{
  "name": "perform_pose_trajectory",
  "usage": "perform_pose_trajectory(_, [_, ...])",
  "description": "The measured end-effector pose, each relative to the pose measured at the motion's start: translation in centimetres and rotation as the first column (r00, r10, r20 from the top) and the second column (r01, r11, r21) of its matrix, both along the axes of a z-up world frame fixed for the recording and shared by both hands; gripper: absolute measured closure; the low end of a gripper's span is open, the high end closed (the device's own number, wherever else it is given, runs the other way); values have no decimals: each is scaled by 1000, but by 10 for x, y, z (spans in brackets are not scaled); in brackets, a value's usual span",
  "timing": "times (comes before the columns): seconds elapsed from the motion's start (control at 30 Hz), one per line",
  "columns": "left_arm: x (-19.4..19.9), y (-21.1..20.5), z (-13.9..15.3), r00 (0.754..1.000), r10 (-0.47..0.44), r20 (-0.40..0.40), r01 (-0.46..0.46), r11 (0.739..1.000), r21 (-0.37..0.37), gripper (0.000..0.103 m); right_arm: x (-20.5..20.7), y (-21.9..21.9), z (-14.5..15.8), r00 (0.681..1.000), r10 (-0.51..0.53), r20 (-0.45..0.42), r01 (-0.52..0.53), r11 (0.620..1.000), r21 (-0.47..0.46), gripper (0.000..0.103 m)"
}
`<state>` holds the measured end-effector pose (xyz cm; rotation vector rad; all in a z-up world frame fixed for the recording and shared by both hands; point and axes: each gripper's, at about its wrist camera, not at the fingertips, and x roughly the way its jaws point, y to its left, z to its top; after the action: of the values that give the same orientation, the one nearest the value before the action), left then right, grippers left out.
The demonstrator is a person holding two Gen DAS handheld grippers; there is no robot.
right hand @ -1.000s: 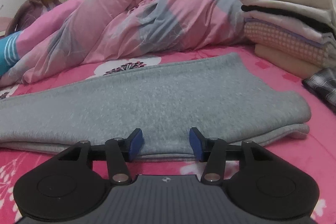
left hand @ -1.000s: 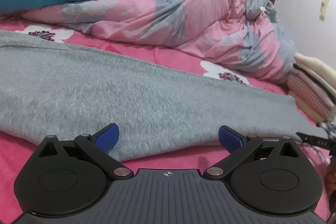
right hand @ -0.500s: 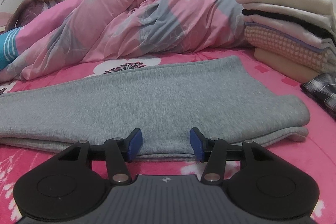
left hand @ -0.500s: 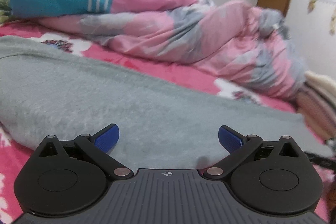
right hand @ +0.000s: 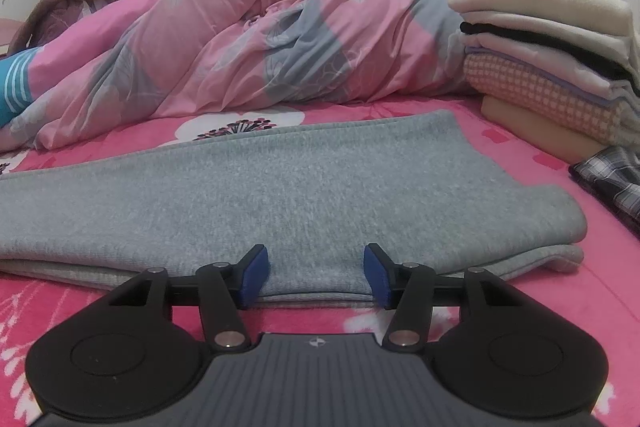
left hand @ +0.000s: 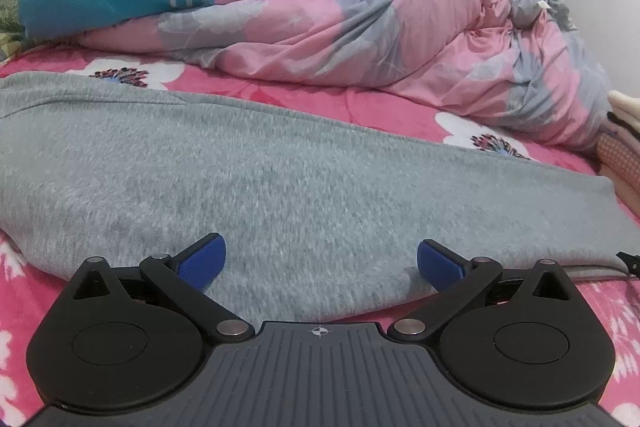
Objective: Fold clothes
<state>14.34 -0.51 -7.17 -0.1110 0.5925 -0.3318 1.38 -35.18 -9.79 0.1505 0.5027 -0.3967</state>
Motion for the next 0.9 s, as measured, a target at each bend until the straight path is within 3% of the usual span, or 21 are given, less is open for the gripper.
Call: perform_pose_trajectory(0.9, [0,-3,0,1000,3,4,-3,1000,20,0,0,0,-1,1000,-5,-2,5,1000,-10,44])
